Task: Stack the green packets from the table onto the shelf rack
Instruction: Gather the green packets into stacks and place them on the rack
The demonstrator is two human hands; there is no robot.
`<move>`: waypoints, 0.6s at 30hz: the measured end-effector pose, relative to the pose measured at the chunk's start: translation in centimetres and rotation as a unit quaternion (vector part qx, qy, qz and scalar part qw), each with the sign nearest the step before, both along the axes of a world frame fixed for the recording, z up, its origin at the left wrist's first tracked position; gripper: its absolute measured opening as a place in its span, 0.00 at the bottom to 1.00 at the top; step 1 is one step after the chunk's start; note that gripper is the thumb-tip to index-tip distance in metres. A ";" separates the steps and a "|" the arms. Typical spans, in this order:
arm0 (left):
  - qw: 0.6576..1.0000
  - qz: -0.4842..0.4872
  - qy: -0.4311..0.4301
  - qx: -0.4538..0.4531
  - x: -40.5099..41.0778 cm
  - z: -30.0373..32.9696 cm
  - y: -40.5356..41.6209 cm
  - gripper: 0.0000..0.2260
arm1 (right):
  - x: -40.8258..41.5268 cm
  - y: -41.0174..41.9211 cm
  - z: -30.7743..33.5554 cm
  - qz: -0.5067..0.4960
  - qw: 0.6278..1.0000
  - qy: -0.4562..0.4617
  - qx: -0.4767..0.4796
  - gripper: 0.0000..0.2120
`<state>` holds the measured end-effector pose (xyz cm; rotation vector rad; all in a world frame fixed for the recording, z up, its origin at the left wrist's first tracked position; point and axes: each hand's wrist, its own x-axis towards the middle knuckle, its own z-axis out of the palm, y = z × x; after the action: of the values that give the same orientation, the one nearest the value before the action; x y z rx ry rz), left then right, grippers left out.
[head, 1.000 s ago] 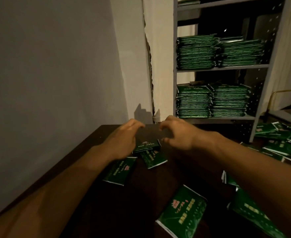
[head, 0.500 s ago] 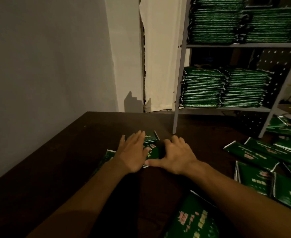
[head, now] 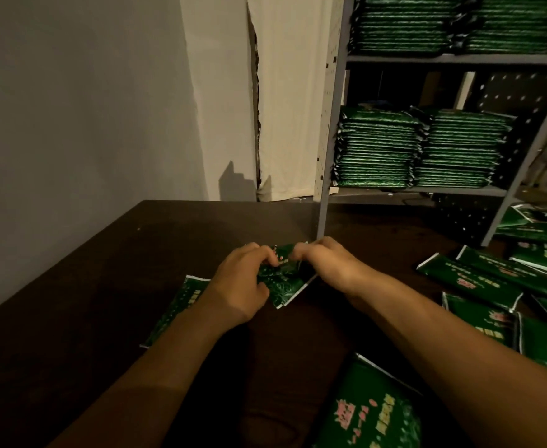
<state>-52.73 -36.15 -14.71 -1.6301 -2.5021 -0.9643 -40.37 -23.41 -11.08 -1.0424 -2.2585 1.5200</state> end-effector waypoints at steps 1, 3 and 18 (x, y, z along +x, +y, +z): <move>1.000 -0.012 -0.010 0.009 0.0 0.1 -0.2 0.16 | -0.1 0.1 -0.1 -0.020 0.999 0.023 -0.016 0.16; 0.997 -0.044 -0.053 0.017 0.1 0.3 -0.5 0.16 | -0.3 0.5 -0.8 -0.064 0.997 0.047 -0.012 0.22; 0.947 -0.062 -0.304 0.084 5.0 2.6 0.4 0.13 | 7.8 2.6 1.8 0.068 0.989 0.063 0.115 0.20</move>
<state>-47.75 -35.72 -12.10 -1.6415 -2.5564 -1.8886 -32.58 -20.77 -9.26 -0.7212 -2.3851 1.2940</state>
